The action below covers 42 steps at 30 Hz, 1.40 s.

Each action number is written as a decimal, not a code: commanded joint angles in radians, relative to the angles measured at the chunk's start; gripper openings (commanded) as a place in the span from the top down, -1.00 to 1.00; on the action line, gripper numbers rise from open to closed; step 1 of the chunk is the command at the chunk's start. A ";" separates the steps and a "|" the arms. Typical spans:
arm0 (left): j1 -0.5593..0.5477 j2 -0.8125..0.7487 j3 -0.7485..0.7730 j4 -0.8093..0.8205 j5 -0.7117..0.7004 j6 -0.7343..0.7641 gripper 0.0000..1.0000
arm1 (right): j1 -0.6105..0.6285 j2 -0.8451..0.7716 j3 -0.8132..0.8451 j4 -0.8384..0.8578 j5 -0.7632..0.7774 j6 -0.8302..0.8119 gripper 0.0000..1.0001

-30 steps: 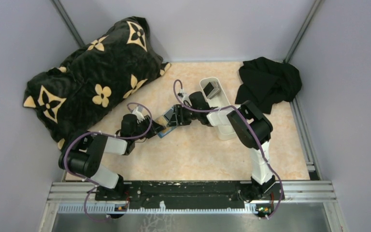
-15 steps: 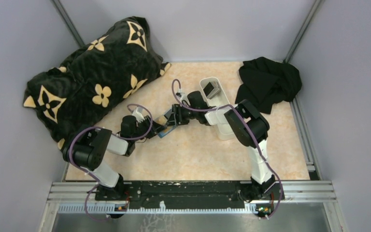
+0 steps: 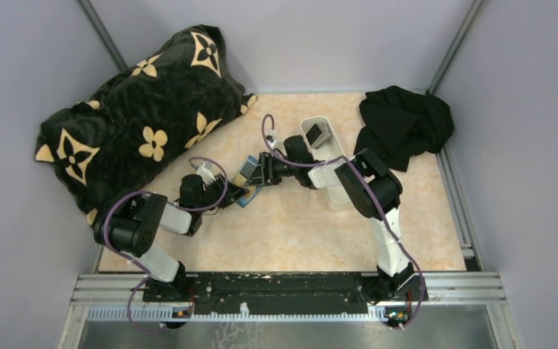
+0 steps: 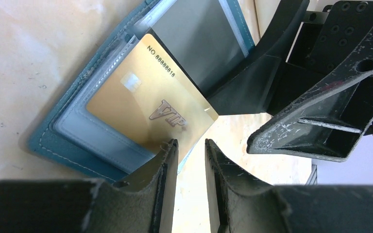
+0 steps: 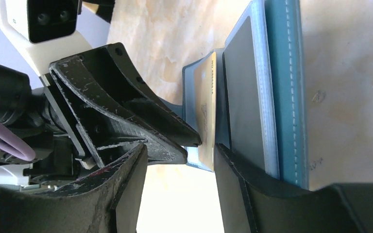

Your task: Take the credit cards out of the card holder

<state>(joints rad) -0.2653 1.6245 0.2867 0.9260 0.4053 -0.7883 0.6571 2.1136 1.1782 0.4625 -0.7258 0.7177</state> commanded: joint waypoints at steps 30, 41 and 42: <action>0.009 0.018 -0.016 -0.071 0.005 0.041 0.31 | 0.046 0.033 0.042 -0.089 -0.130 -0.033 0.29; 0.009 -0.065 -0.010 -0.146 0.002 0.059 0.31 | -0.029 -0.011 -0.017 -0.103 0.011 -0.005 0.29; 0.010 -0.073 -0.008 -0.154 0.003 0.061 0.31 | -0.031 -0.009 -0.017 -0.098 0.014 0.001 0.30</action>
<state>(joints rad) -0.2607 1.5803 0.2863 0.8570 0.4126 -0.7589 0.6418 2.1403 1.1717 0.3401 -0.7826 0.7132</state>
